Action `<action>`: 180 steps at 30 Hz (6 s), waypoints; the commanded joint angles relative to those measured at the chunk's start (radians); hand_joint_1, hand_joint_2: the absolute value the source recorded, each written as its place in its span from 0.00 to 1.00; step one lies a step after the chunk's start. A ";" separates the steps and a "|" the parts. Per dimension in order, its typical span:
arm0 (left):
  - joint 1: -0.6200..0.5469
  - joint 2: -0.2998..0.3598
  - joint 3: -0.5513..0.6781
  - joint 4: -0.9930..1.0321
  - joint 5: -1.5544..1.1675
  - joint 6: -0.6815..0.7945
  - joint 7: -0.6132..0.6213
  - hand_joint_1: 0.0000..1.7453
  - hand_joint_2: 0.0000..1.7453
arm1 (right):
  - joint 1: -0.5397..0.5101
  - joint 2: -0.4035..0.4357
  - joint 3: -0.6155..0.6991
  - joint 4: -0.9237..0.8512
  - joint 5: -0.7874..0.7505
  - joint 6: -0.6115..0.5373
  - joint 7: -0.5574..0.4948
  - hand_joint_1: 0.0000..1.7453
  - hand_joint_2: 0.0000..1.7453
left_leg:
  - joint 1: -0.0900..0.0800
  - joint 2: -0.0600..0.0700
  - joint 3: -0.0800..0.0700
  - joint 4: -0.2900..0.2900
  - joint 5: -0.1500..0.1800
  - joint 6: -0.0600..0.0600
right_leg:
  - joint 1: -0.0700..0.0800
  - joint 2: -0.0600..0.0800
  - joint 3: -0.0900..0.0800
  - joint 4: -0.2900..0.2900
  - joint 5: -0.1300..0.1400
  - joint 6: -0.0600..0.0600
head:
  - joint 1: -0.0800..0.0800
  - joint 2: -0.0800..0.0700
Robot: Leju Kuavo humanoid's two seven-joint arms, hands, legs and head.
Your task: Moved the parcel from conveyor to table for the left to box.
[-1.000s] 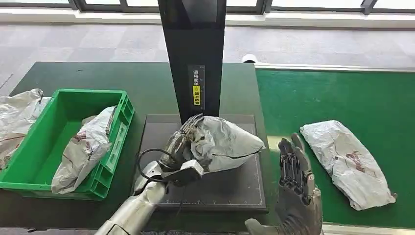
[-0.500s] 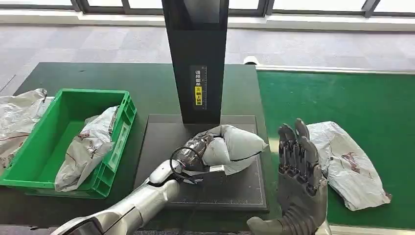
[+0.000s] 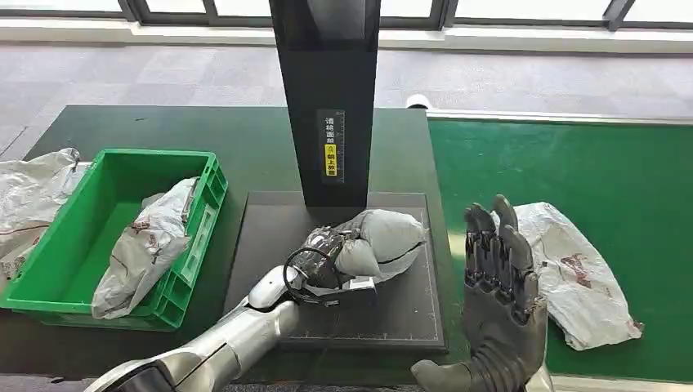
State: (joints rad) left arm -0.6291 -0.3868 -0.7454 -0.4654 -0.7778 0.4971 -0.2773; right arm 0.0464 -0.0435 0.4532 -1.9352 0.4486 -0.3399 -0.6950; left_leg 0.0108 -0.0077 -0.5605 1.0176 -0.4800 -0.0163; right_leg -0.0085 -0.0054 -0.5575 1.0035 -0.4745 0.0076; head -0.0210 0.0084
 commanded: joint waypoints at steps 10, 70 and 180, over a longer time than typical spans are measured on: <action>0.183 0.089 0.394 -0.363 0.055 0.181 -0.202 1.00 1.00 | 0.118 -0.004 0.018 -0.046 0.082 -0.058 -0.003 0.00 1.00 | -0.001 0.004 -0.001 -0.005 0.003 0.000 | -0.001 0.004 -0.005 -0.003 0.003 -0.001 | 0.000 0.000; 0.219 0.264 0.996 -0.574 -0.782 0.201 0.474 1.00 1.00 | 0.199 -0.018 -0.016 -0.106 0.087 -0.058 -0.003 0.00 1.00 | 0.001 0.006 -0.010 -0.002 0.001 -0.002 | 0.001 0.007 -0.015 0.000 0.002 -0.004 | 0.000 0.000; 0.593 0.090 0.606 -1.016 0.429 -0.035 -0.340 0.00 0.00 | -0.380 0.128 -0.843 1.439 0.900 -0.028 0.561 1.00 1.00 | 0.001 0.007 -0.009 -0.002 -0.001 -0.003 | 0.001 0.008 -0.014 0.000 0.001 -0.004 | 0.000 0.000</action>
State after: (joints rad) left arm -0.0312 -0.3380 -0.1320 -1.5053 -0.3475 0.4593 -0.6218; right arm -0.2954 0.0774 -0.4303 -0.5543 1.3535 -0.3681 -0.1324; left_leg 0.0122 -0.0025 -0.5709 1.0175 -0.4818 -0.0196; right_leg -0.0070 0.0012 -0.5719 1.0043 -0.4744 0.0041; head -0.0210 0.0080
